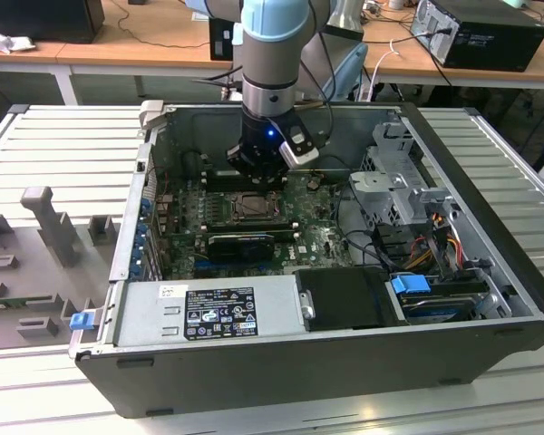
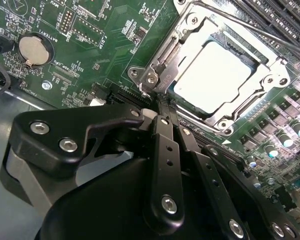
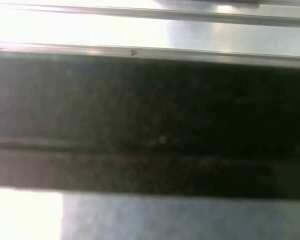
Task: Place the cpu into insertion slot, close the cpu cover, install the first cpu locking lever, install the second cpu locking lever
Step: 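Install the first cpu locking lever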
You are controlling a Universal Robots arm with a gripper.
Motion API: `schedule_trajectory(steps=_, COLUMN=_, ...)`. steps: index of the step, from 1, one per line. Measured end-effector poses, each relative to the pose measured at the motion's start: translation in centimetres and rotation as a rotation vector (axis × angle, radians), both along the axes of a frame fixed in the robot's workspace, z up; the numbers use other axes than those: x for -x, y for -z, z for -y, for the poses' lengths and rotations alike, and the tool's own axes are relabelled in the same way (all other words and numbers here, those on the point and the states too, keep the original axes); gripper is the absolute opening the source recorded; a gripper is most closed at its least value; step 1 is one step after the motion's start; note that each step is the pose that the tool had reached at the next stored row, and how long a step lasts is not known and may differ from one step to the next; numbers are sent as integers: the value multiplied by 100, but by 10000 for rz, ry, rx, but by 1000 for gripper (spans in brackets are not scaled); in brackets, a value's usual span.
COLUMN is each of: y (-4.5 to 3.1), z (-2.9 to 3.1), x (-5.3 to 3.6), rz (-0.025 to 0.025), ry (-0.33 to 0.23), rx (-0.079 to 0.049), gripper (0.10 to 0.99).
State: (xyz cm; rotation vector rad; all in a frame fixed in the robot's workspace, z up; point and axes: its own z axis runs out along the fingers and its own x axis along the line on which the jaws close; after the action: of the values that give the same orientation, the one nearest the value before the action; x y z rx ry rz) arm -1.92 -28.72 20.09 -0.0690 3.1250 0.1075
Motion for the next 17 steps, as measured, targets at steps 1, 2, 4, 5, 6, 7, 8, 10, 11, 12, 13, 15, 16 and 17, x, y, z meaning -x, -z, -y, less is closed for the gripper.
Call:
schedule_trajectory(steps=1, y=0, z=-1, x=0, rz=1, ry=0, rx=-21, gripper=106)
schedule_trajectory(steps=2, y=0, z=-1, x=0, rz=1, ry=0, rx=-38, gripper=106)
schedule_trajectory(steps=4, y=-1, z=-1, x=0, rz=2, ry=0, rx=-67, gripper=106)
schedule_trajectory(steps=5, y=-4, z=-1, x=-1, rz=3, ry=-1, rx=-75, gripper=106)
schedule_trajectory(steps=6, y=-11, z=-1, x=-1, rz=3, ry=0, rx=-76, gripper=106)
schedule_trajectory(steps=7, y=-22, z=-2, x=-1, rz=4, ry=-1, rx=-77, gripper=106)
schedule_trajectory(steps=8, y=-39, z=-1, x=0, rz=1, ry=0, rx=-72, gripper=106)
schedule_trajectory(steps=10, y=-98, z=-1, x=0, rz=1, ry=0, rx=-73, gripper=106)
schedule_trajectory(steps=11, y=-126, z=-1, x=0, rz=0, ry=1, rx=-73, gripper=106)
schedule_trajectory(steps=12, y=-140, z=-1, x=0, rz=0, ry=0, rx=-72, gripper=106)
schedule_trajectory(steps=13, y=-139, z=-1, x=0, rz=2, ry=0, rx=-74, gripper=106)
schedule_trajectory(steps=15, y=-140, z=15, x=-1, rz=0, ry=-2, rx=-73, gripper=106)
schedule_trajectory(steps=16, y=-140, z=26, x=0, rz=0, ry=0, rx=-71, gripper=106)
schedule_trajectory(steps=17, y=-140, z=38, x=0, rz=0, ry=0, rx=-72, gripper=106)
